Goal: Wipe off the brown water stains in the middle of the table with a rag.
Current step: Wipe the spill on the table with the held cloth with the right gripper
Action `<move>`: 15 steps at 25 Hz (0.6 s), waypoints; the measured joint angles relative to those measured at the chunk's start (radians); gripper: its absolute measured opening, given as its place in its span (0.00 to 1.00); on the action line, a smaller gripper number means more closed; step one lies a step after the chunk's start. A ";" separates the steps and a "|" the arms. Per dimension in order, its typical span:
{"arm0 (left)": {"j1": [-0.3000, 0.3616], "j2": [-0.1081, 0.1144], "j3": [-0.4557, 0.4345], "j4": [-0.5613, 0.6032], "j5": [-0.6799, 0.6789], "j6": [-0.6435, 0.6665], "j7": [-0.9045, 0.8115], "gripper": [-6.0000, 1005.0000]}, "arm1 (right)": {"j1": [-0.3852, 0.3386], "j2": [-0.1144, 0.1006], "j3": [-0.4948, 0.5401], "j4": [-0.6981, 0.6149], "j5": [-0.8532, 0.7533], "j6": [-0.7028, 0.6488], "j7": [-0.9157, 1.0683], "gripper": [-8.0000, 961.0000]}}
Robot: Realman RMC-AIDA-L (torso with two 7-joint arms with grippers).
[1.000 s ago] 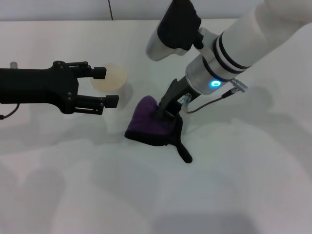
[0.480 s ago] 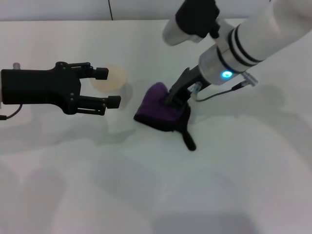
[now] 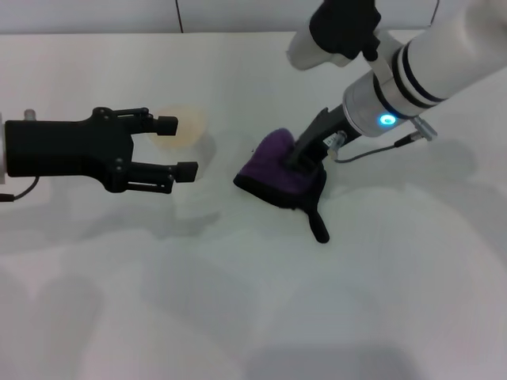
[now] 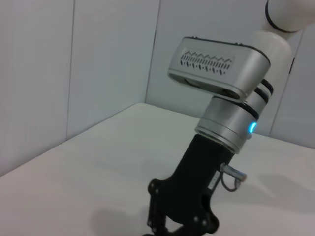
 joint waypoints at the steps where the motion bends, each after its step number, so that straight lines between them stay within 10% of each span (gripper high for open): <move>1: 0.000 0.000 0.000 0.001 0.000 -0.002 0.000 0.86 | 0.000 0.000 0.000 0.000 0.000 0.000 0.000 0.09; 15: 0.000 0.000 0.000 0.006 -0.001 -0.012 0.005 0.86 | -0.006 0.011 -0.024 -0.080 0.019 -0.173 0.000 0.09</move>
